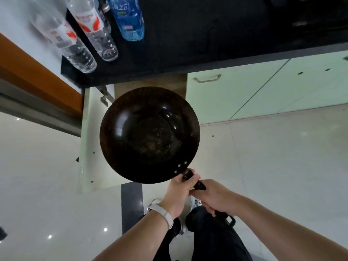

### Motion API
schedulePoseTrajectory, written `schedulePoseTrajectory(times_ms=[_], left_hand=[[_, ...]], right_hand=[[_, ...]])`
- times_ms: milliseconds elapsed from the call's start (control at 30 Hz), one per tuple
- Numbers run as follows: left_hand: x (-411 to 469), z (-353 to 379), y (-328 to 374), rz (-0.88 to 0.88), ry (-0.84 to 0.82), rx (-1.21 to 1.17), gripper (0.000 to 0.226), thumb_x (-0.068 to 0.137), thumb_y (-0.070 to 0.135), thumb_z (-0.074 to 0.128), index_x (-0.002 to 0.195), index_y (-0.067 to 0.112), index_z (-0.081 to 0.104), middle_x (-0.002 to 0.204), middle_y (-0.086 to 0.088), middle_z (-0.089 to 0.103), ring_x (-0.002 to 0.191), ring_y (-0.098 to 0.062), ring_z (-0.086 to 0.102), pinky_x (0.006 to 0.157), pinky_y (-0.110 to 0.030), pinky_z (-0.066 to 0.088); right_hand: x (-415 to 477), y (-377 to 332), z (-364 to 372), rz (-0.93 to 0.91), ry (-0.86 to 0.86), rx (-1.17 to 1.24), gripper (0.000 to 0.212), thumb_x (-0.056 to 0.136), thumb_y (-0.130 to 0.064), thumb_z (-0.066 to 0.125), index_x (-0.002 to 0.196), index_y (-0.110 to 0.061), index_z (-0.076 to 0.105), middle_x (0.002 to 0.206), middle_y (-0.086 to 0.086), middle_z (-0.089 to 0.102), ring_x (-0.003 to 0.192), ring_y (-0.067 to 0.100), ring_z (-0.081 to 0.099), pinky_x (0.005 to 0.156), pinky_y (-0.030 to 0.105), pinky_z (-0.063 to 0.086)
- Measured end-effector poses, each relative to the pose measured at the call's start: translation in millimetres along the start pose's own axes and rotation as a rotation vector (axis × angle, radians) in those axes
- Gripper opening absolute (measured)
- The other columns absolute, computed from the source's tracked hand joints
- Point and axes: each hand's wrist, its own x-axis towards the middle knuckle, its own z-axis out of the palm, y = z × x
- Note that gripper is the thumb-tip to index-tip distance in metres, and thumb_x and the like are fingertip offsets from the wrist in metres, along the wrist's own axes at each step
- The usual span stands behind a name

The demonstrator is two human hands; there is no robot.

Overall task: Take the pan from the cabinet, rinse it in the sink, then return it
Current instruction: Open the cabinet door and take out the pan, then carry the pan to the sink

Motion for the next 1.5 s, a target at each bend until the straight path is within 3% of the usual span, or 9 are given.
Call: schedulePoseTrajectory(times_ms=[167,367,567,700,833,1033,1300,1500], left_hand=[[-42,27,31,0.022,0.016,0.022,0.006,0.091,0.012,0.066,0.096,0.014,0.064,0.087,-0.002,0.068,0.088,-0.019,0.064,0.088,-0.042,0.049],[-67,69,80,0.129,-0.015,0.088,0.011,0.091,0.010,0.065,0.101,0.012,0.063,0.085,-0.001,0.067,0.084,-0.012,0.066,0.075,-0.030,0.052],[-74,120,131,0.283,-0.137,0.236,0.008,0.089,0.015,0.068,0.095,0.016,0.064,0.087,-0.004,0.062,0.085,-0.015,0.062,0.078,-0.030,0.050],[-70,157,168,0.326,-0.205,0.270,0.013,0.085,0.020,0.070,0.096,0.016,0.065,0.090,-0.007,0.062,0.087,-0.017,0.061,0.082,-0.032,0.049],[-51,189,202,0.343,-0.284,0.316,0.007,0.089,0.013,0.069,0.094,0.016,0.066,0.088,-0.008,0.064,0.086,-0.019,0.062,0.086,-0.034,0.049],[-12,235,256,0.333,-0.442,0.331,0.010,0.091,0.006,0.064,0.099,0.012,0.064,0.084,-0.005,0.068,0.083,-0.016,0.065,0.085,-0.030,0.052],[40,296,333,0.273,-0.668,0.436,0.014,0.091,0.009,0.066,0.104,0.011,0.064,0.092,-0.010,0.065,0.087,-0.017,0.066,0.084,-0.026,0.055],[54,354,341,0.220,-0.822,0.514,0.024,0.093,0.007,0.062,0.115,-0.002,0.059,0.091,-0.014,0.064,0.088,-0.019,0.065,0.084,-0.025,0.056]], right_hand=[[-52,-28,-7,-0.023,0.006,0.070,0.017,0.092,-0.031,0.055,0.096,-0.018,0.067,0.049,0.003,0.048,0.046,0.024,0.047,0.053,0.031,0.047],[-96,-62,-35,-0.019,0.081,0.154,0.019,0.092,-0.030,0.058,0.094,-0.012,0.064,0.051,0.000,0.050,0.041,0.016,0.047,0.049,0.031,0.045],[-135,-88,-77,-0.108,0.208,0.208,0.019,0.093,-0.034,0.060,0.083,-0.018,0.059,0.054,0.001,0.053,0.042,0.016,0.048,0.048,0.029,0.046],[-155,-107,-106,-0.136,0.313,0.261,0.020,0.095,-0.032,0.058,0.086,-0.014,0.057,0.058,0.007,0.053,0.042,0.017,0.047,0.047,0.028,0.046],[-161,-124,-138,-0.139,0.429,0.277,0.026,0.096,-0.033,0.056,0.098,-0.007,0.058,0.060,0.008,0.053,0.039,0.016,0.046,0.048,0.027,0.046],[-158,-151,-190,-0.147,0.579,0.395,0.023,0.096,-0.030,0.055,0.083,-0.012,0.053,0.051,0.002,0.052,0.039,0.018,0.046,0.050,0.030,0.046],[-149,-196,-256,-0.099,0.777,0.573,0.019,0.096,-0.026,0.056,0.086,-0.010,0.055,0.051,0.002,0.053,0.040,0.018,0.048,0.050,0.031,0.046],[-166,-185,-287,-0.117,0.914,0.690,0.022,0.098,-0.028,0.056,0.088,-0.008,0.054,0.052,0.001,0.052,0.040,0.017,0.047,0.046,0.029,0.044]])
